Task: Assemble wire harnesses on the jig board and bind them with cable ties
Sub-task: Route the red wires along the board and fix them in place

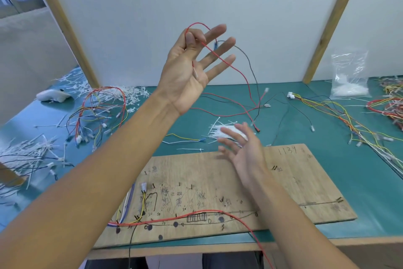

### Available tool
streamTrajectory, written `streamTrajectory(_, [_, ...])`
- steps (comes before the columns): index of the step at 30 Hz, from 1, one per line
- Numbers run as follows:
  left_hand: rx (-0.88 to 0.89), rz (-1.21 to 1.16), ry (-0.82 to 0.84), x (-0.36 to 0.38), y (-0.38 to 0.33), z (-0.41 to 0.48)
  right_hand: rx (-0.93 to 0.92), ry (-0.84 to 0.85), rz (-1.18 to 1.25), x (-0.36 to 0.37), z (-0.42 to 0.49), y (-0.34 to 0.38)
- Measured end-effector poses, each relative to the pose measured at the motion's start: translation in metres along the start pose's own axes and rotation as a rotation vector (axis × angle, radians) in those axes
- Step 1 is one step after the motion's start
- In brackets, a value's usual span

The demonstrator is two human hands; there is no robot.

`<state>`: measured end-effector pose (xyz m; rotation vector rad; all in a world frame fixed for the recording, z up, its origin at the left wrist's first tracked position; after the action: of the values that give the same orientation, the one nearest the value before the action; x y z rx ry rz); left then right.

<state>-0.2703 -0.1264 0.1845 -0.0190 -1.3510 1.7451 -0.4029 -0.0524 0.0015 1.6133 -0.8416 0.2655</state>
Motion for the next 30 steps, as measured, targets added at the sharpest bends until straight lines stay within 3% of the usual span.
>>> streamTrajectory(3, [-0.022, 0.034, 0.043, 0.006, -0.005, -0.008, 0.043, 0.015, 0.313, -0.012, 0.018, 0.034])
streamTrajectory(8, [-0.022, 0.212, 0.054, -0.008, -0.012, -0.033, -0.051, 0.148, 0.452, -0.020, 0.026, 0.083])
streamTrajectory(17, [0.016, 0.397, -0.118, -0.058, -0.037, -0.081, -0.184, 0.296, 0.242, -0.016, -0.003, 0.137])
streamTrajectory(23, [0.038, 0.457, -0.062, -0.068, -0.063, -0.121, -0.254, 0.491, 0.226, -0.008, -0.041, 0.157])
streamTrajectory(27, [0.039, 0.494, -0.003, -0.071, -0.077, -0.158, -0.287, 0.425, 0.035, -0.005, -0.055, 0.152])
streamTrajectory(30, [0.025, 0.611, 0.017, -0.069, -0.089, -0.183, -0.214, 0.401, -0.083, -0.007, -0.057, 0.142])
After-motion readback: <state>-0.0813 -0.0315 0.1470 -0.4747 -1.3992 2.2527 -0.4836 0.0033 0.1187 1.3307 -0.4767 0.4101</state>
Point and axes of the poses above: each hand's wrist, its own z-axis towards the middle knuckle, its own x-axis out of the palm, y = z × x, the point moved 3 cm from there along z, towards the middle knuckle, and after that the axes turned 1 degree about y, right-handed, at the moved point
